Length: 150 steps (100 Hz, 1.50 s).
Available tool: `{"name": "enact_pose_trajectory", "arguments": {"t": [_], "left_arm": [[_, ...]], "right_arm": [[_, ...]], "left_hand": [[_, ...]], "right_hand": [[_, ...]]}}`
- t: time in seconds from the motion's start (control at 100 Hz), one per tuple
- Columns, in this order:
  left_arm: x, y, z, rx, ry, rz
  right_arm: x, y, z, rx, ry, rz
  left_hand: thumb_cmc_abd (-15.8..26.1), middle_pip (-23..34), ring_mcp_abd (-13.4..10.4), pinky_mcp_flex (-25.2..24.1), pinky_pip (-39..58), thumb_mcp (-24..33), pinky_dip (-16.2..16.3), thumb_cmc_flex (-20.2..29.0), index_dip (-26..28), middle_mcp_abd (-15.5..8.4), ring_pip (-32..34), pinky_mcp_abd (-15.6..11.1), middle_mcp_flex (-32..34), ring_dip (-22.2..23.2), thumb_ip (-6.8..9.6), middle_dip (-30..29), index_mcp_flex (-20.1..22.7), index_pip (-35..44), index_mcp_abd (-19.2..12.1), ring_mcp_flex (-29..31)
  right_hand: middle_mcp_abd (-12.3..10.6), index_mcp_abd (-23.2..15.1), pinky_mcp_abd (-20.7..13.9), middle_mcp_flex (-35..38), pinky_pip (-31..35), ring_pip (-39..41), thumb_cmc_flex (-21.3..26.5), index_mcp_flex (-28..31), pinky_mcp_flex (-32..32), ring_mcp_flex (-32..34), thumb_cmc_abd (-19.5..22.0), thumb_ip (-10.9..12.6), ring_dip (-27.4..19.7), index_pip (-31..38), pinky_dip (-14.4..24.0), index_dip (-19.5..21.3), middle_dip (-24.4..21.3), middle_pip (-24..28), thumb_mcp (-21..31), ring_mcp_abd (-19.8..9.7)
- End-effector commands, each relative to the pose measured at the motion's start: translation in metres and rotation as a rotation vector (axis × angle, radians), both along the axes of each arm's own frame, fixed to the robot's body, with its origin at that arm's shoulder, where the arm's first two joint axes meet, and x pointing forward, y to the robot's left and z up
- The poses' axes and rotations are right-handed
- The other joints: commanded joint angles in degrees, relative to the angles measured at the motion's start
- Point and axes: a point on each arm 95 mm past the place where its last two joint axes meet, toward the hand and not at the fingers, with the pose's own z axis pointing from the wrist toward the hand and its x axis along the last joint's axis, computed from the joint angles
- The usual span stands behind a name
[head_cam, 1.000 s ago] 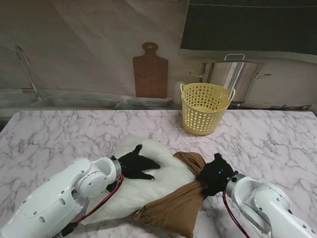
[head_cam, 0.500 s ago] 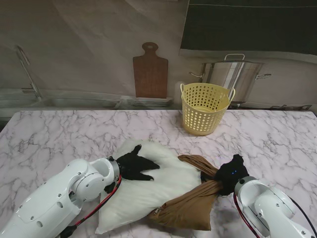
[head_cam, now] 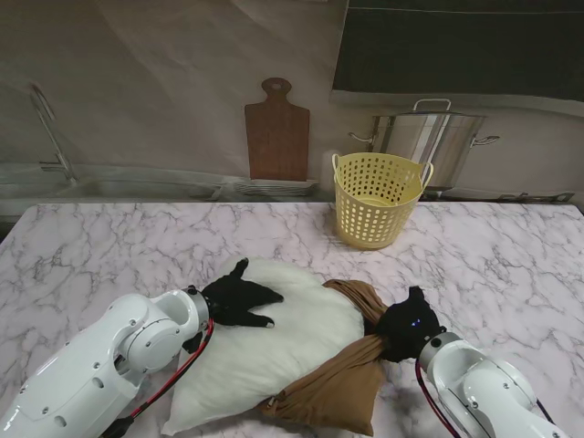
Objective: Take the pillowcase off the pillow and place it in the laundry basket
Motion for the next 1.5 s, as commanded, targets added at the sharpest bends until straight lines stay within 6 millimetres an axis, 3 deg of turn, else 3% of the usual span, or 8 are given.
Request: {"name": "enact_pose_trajectory", "arguments": {"t": [0.0, 0.3, 0.46, 0.6, 0.81, 0.86, 1.13, 1.49], "left_arm": [[0.005, 0.019, -0.001, 0.047, -0.005, 0.042], [0.008, 0.005, 0.049, -0.079, -0.172, 0.051], [0.000, -0.014, 0.057, -0.239, -0.179, 0.024], [-0.011, -0.032, 0.043, -0.318, -0.126, -0.037], [-0.013, -0.046, -0.007, -0.305, 0.034, -0.061], [-0.013, -0.045, -0.019, -0.283, 0.073, -0.060], [-0.008, -0.019, -0.054, -0.005, 0.139, -0.112], [-0.002, 0.017, -0.056, 0.085, 0.118, -0.021]], "right_arm": [[0.000, 0.007, 0.004, 0.027, -0.013, 0.010], [0.005, 0.047, 0.017, 0.110, -0.014, 0.102], [0.014, 0.056, 0.013, 0.107, -0.007, 0.114], [0.025, 0.052, 0.005, 0.087, 0.003, 0.080], [0.029, 0.042, -0.002, 0.069, 0.002, 0.032], [0.029, 0.039, -0.002, 0.057, -0.001, 0.023], [0.032, 0.011, -0.007, -0.061, 0.008, -0.043], [0.021, -0.032, -0.009, -0.233, 0.059, -0.176]], "left_hand": [[-3.1, 1.3, 19.7, -0.2, 83.5, 1.1, 0.2, 6.0, 0.7, 11.1, 4.6, 3.8, 0.9, 1.4, 0.70, 0.6, 2.4, 2.9, 3.6, 3.4], [-2.2, 1.3, 19.9, 0.4, 84.0, 1.3, 0.2, 8.9, 0.8, 11.5, 4.9, 4.2, 1.4, 1.5, 0.66, 0.5, 3.3, 3.2, 3.7, 4.2], [-1.5, 1.1, 20.0, 0.3, 84.6, 0.9, 0.4, 9.1, 0.7, 11.6, 5.1, 4.3, 0.8, 1.7, 0.55, 0.5, 3.1, 3.1, 3.8, 4.2], [-0.9, 0.7, 19.9, 0.1, 84.0, 0.6, 0.0, 8.4, 0.8, 11.5, 5.0, 4.2, -0.3, 1.7, 0.49, 0.2, 2.8, 3.1, 3.6, 4.0], [-1.1, 1.2, 19.8, 0.2, 84.4, 0.6, 0.0, 7.6, 1.2, 11.4, 5.2, 4.1, 0.7, 1.9, 0.53, 0.4, 3.9, 3.8, 4.1, 4.2], [-1.6, 2.1, 19.8, 0.2, 84.8, 0.8, 0.1, 7.2, 2.9, 11.5, 5.4, 4.0, 1.5, 2.1, 0.66, 1.2, 5.1, 5.8, 5.6, 4.3], [-7.9, 2.7, 19.5, 0.2, 84.9, 0.4, -0.2, 4.8, 6.6, 11.3, 5.3, 3.9, 2.2, 2.1, 0.92, 2.4, 5.2, 7.3, 6.5, 4.2], [-8.2, 2.6, 19.4, 0.0, 84.5, 1.3, -0.5, 4.2, 6.0, 11.3, 5.2, 3.9, 1.8, 2.0, 1.05, 2.3, 4.9, 5.6, 6.6, 4.0]], "right_hand": [[0.7, 10.3, 0.8, -0.3, 0.2, -0.4, 1.9, 10.1, -0.7, -0.3, 4.1, 1.1, -0.5, 4.8, -0.2, -0.8, -0.5, -0.8, -0.4, 0.9], [0.9, 10.6, 0.5, -1.1, 1.0, -0.6, 3.7, 8.3, -0.2, -0.5, 7.3, 1.2, -0.5, 2.8, 0.2, -2.1, -1.4, -1.5, -3.6, 1.2], [0.6, 9.8, 0.3, -2.3, 1.2, -1.5, 6.1, 4.9, -0.1, -0.9, 8.2, 0.0, -0.8, 1.7, 0.4, -8.4, -2.7, -2.9, -6.3, 1.1], [0.5, 9.4, 0.3, -2.8, 1.2, -2.2, 6.6, 3.8, -0.3, -1.2, 7.8, -0.4, -1.0, 0.9, 0.4, -9.9, -3.3, -3.9, -6.3, 1.1], [0.4, 9.0, 0.4, -3.3, 1.2, -2.8, 6.9, 3.0, -0.4, -1.4, 7.3, -0.8, -1.3, 0.9, 0.3, -11.3, -3.8, -4.8, -5.9, 1.2], [0.4, 9.0, 0.5, -3.2, 1.2, -2.9, 7.0, 3.0, -0.5, -1.3, 7.1, -0.8, -1.3, 1.1, 0.3, -11.5, -3.9, -4.8, -5.8, 1.2], [0.6, 10.2, 0.6, -2.3, 0.9, -2.3, 6.9, 4.5, -0.7, -0.9, 5.9, -0.5, -0.9, 2.9, 0.2, -11.6, -3.3, -3.7, -4.0, 1.1], [0.8, 11.2, 0.6, -2.2, 0.1, -2.4, 7.0, 5.1, -1.5, -1.3, 6.0, -0.4, -0.8, 3.2, -0.2, -10.6, -2.8, -3.2, -3.2, 1.1]]}}
